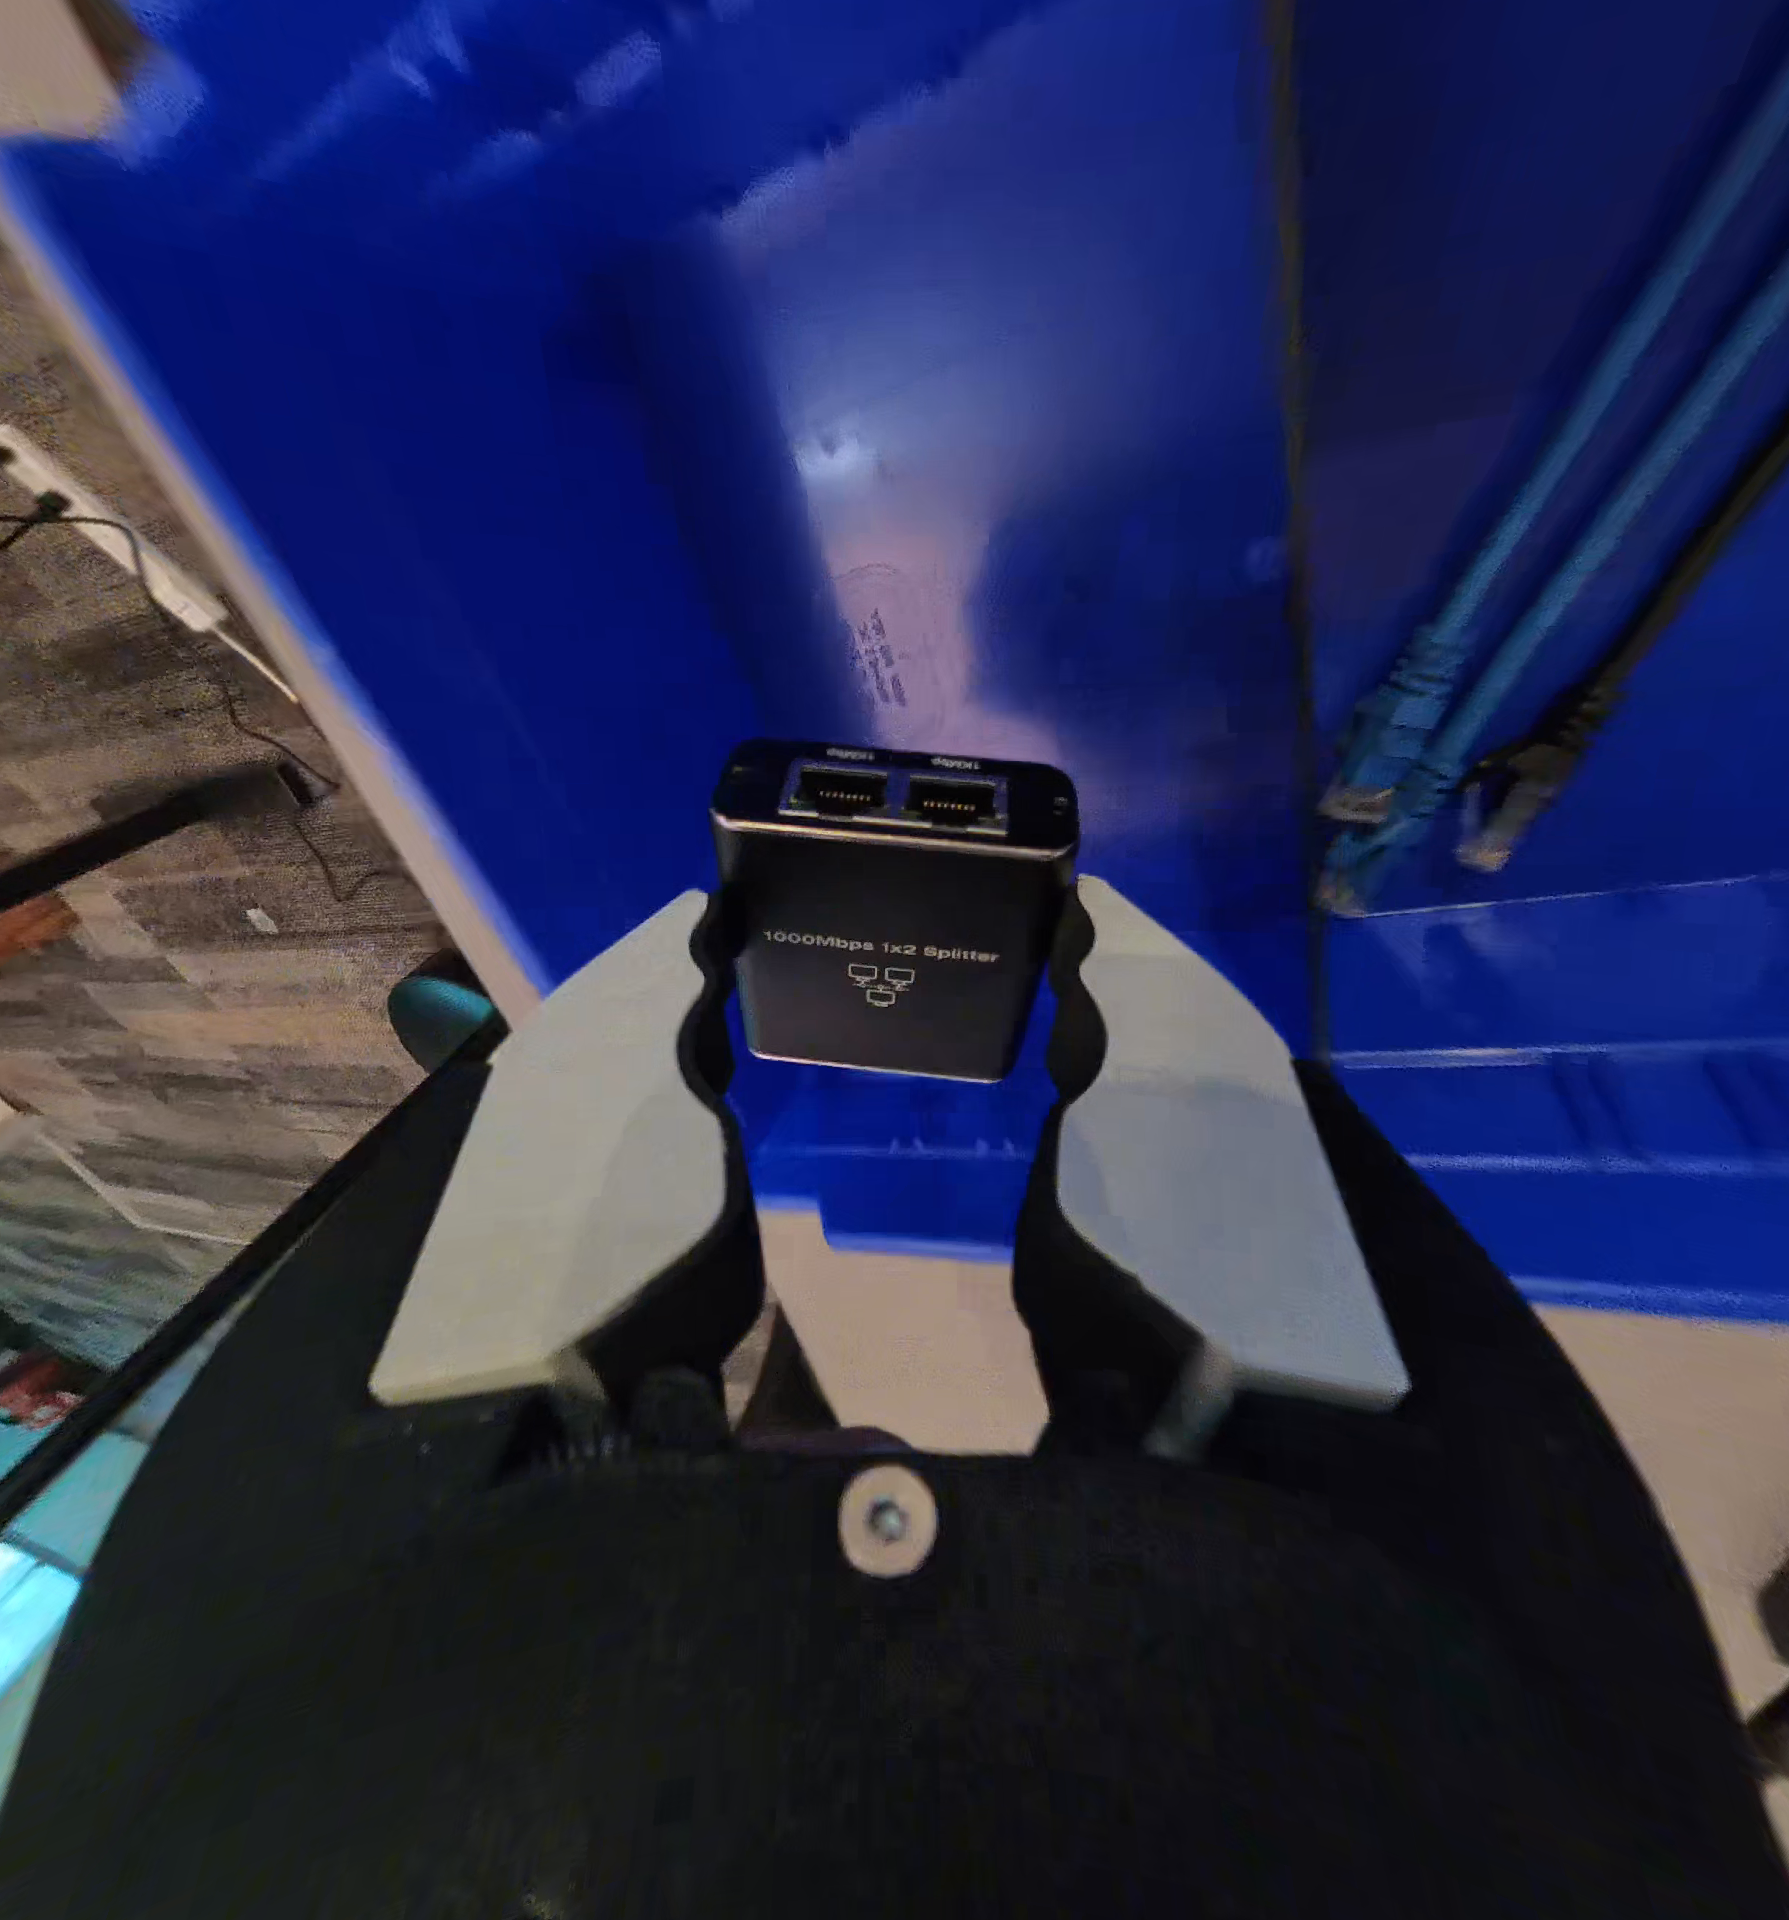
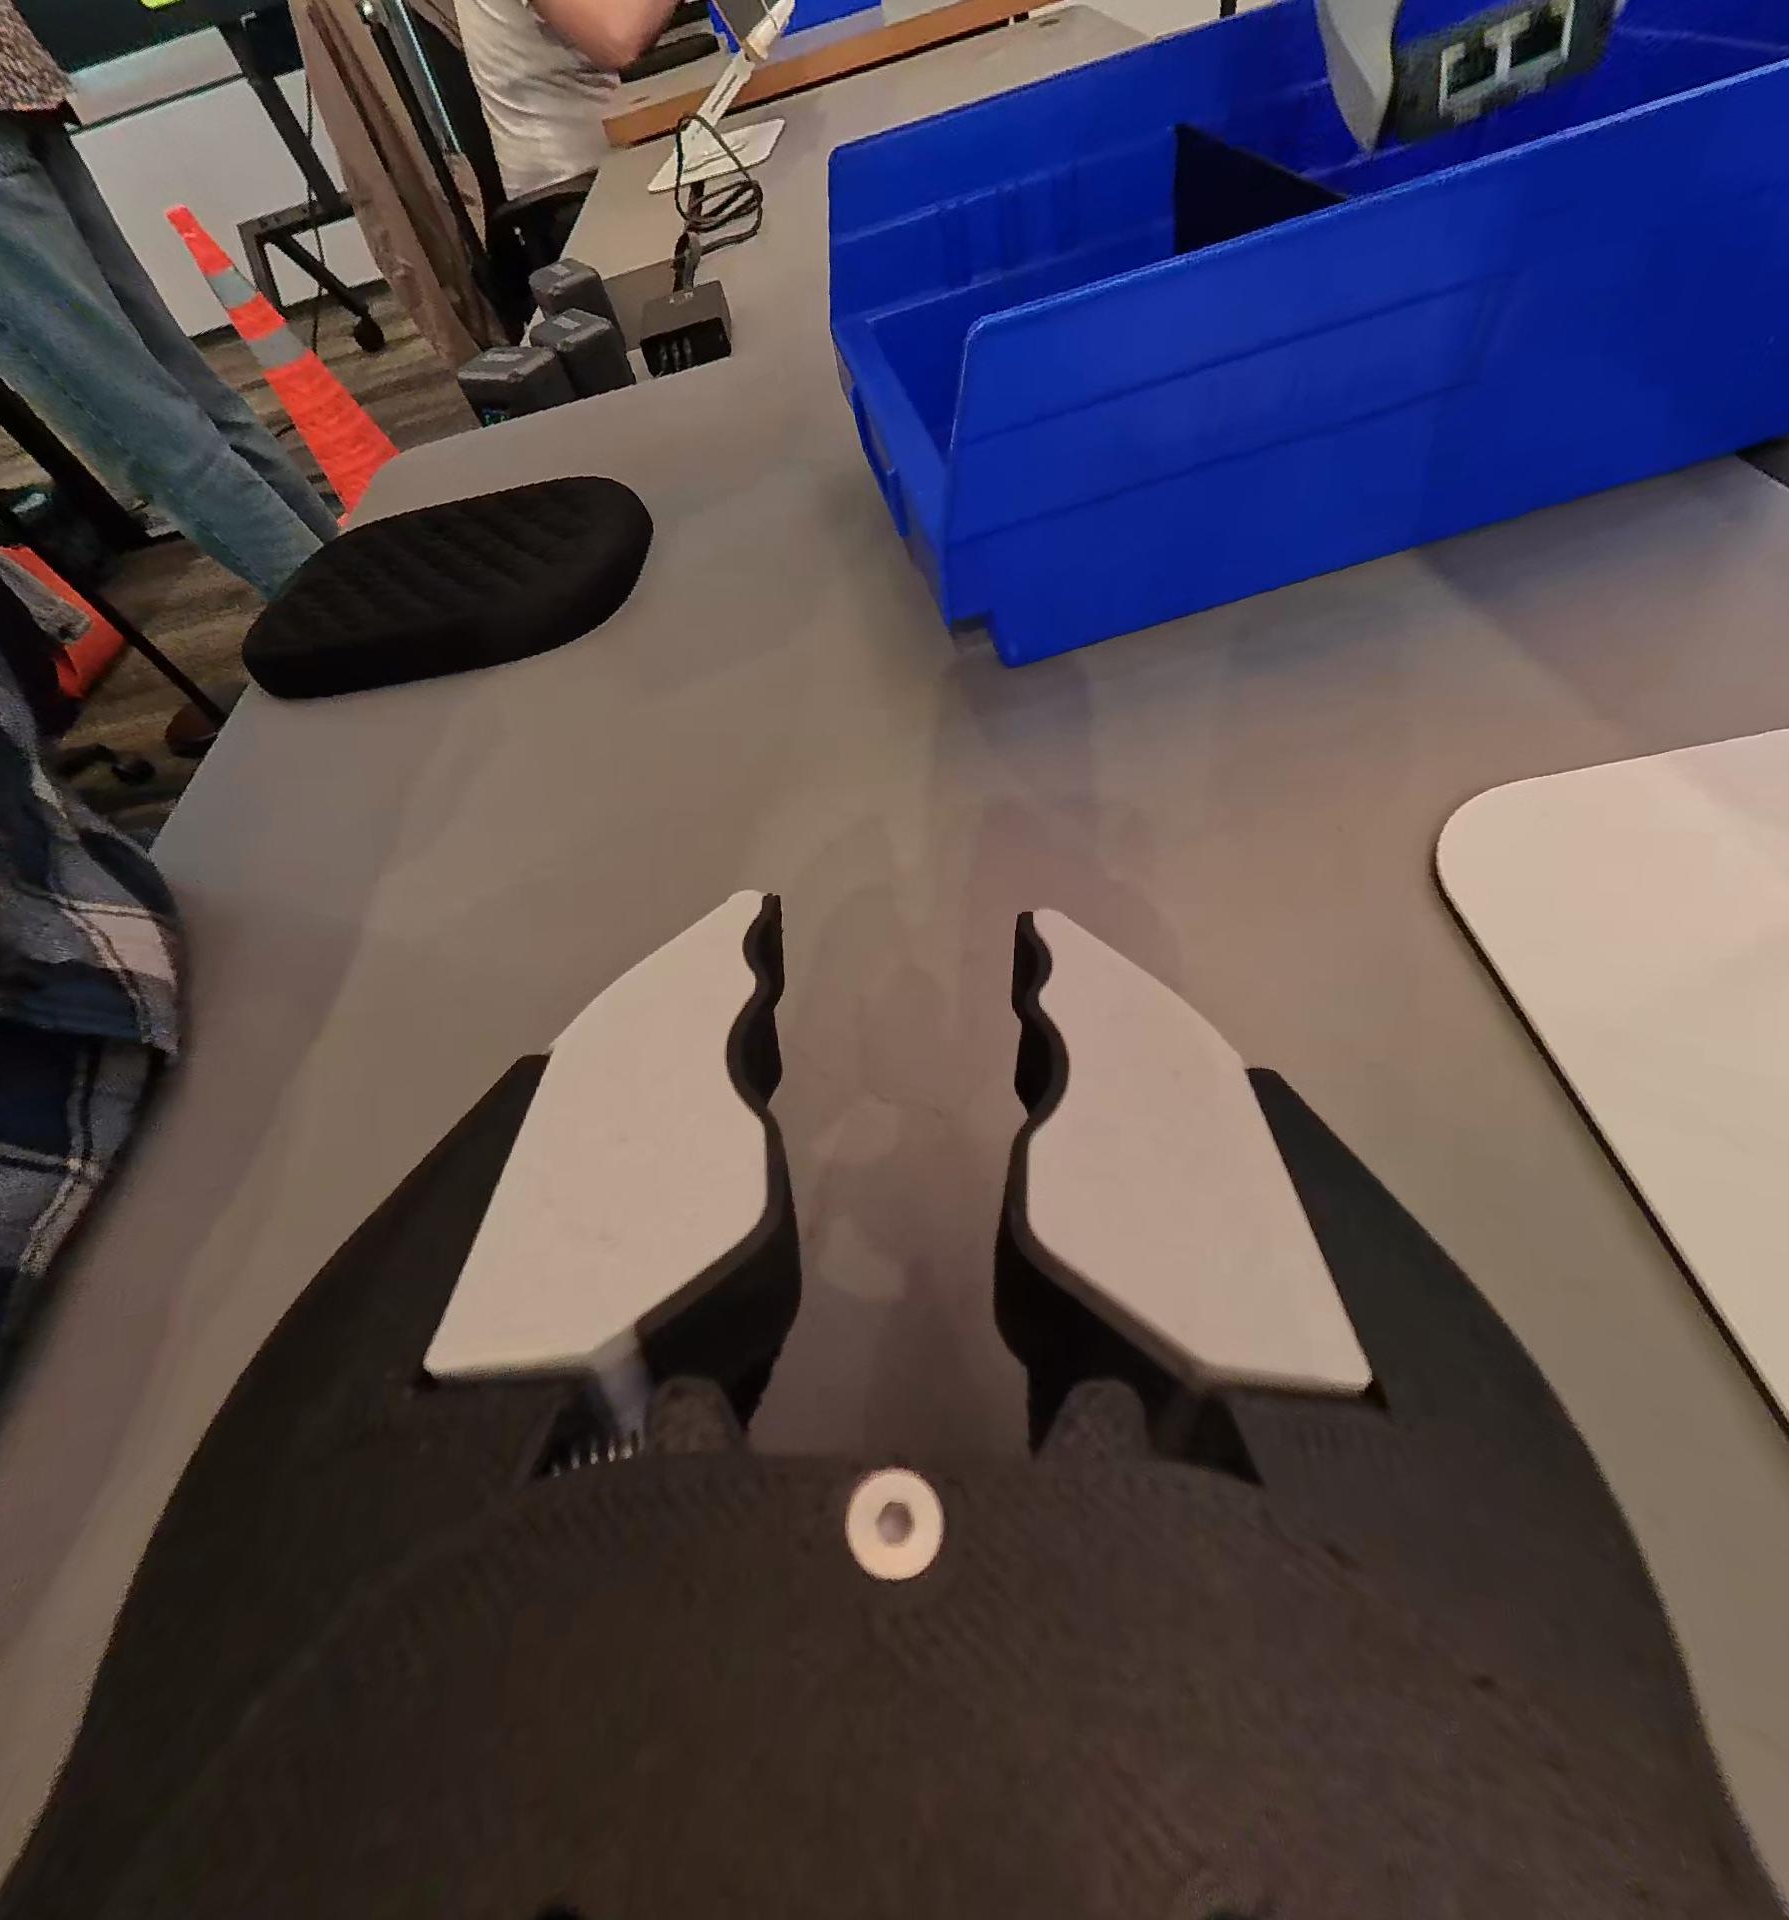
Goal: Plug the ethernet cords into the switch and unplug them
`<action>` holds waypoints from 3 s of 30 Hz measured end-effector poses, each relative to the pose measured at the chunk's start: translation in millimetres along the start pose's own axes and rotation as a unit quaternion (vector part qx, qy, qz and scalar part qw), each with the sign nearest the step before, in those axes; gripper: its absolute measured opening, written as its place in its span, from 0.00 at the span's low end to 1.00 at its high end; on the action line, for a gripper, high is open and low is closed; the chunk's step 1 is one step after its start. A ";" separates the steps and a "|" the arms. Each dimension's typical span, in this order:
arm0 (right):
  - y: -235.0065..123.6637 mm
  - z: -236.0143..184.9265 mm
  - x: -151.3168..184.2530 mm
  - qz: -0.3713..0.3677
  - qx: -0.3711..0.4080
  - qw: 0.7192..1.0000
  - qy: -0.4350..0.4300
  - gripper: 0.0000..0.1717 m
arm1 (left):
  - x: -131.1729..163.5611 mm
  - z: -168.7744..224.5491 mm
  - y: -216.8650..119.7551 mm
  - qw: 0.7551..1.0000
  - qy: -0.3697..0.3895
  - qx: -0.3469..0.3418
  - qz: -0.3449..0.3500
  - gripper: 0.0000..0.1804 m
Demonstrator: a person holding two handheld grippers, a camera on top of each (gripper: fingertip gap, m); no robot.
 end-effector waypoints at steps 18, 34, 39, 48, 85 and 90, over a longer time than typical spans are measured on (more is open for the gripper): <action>-58.8 -23.9 0.8 0.028 0.067 0.997 -0.028 0.23 | -241.7 184.5 -111.1 0.955 -0.225 0.045 0.189 0.32; -88.7 -99.0 -17.3 0.101 -0.069 0.986 -0.115 0.43 | -307.7 173.0 -131.2 0.788 -0.108 0.215 0.567 0.33; -91.7 -99.8 -22.6 0.213 -0.003 0.976 -0.047 0.58 | -318.7 164.5 -136.5 0.725 -0.154 0.117 0.661 0.33; -91.4 -104.9 -45.6 0.051 0.143 0.982 -0.115 0.59 | -331.7 169.0 -114.3 0.658 -0.246 0.059 0.709 0.32; -112.9 -59.0 -29.1 0.123 -0.243 0.954 0.125 0.52 | -340.5 164.8 -90.9 0.561 -0.168 0.188 0.788 0.32; -121.9 -54.7 -17.3 0.208 -0.285 0.913 0.206 0.49 | -346.4 163.5 -101.0 0.583 -0.132 0.160 0.786 0.32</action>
Point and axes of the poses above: each gripper's, where its closed fingertips meet, y out along the fingers, x out of its underside, z = x × y across the jaws, the point moved 10 cm from there along -y, back along the fingers, and after that the axes turned 5 degrees about -x, right-handed, at the moved point
